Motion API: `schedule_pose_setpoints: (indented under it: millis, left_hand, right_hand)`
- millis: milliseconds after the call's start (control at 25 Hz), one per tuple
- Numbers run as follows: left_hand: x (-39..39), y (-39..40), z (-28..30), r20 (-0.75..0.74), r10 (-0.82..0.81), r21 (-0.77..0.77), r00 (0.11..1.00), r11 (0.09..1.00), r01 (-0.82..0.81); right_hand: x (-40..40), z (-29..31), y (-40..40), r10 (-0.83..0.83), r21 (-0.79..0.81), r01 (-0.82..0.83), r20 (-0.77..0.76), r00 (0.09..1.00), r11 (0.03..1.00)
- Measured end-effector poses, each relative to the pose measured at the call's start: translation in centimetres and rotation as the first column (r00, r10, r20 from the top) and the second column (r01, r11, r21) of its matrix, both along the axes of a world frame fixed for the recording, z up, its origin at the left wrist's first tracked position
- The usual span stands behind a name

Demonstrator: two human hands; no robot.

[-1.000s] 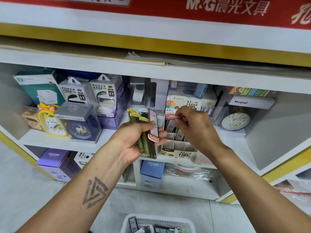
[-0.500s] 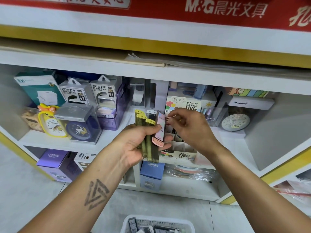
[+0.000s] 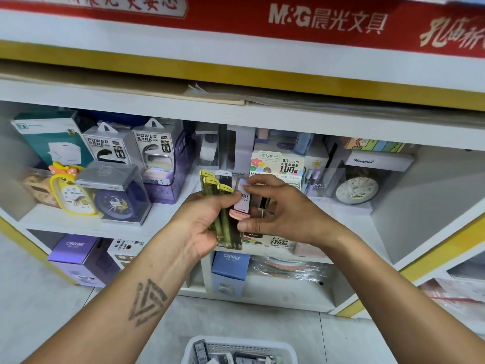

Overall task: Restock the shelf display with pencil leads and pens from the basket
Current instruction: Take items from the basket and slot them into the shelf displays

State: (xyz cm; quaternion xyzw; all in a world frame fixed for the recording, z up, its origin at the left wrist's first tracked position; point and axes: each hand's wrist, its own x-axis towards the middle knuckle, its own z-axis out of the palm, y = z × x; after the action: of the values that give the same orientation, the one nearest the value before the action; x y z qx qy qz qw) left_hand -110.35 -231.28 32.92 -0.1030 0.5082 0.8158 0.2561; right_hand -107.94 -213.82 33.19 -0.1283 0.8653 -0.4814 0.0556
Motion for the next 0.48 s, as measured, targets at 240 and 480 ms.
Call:
schedule_pose_setpoints:
  millis: [240, 480]
  left_hand:
    - [-0.2, 0.1, 0.4, 0.041, 0.055, 0.028, 0.998, 0.998, -0.056]
    - [-0.3, -0.3, 0.5, 0.098, 0.078, -0.017, 0.992, 0.997, -0.077]
  right_hand:
    - [0.1, 0.8, 0.2, -0.033, 0.095, 0.080, -0.422, 0.906, 0.992]
    - [-0.9, 0.9, 1.6, -0.286, 0.101, 0.405, -0.557, 0.780, 0.909]
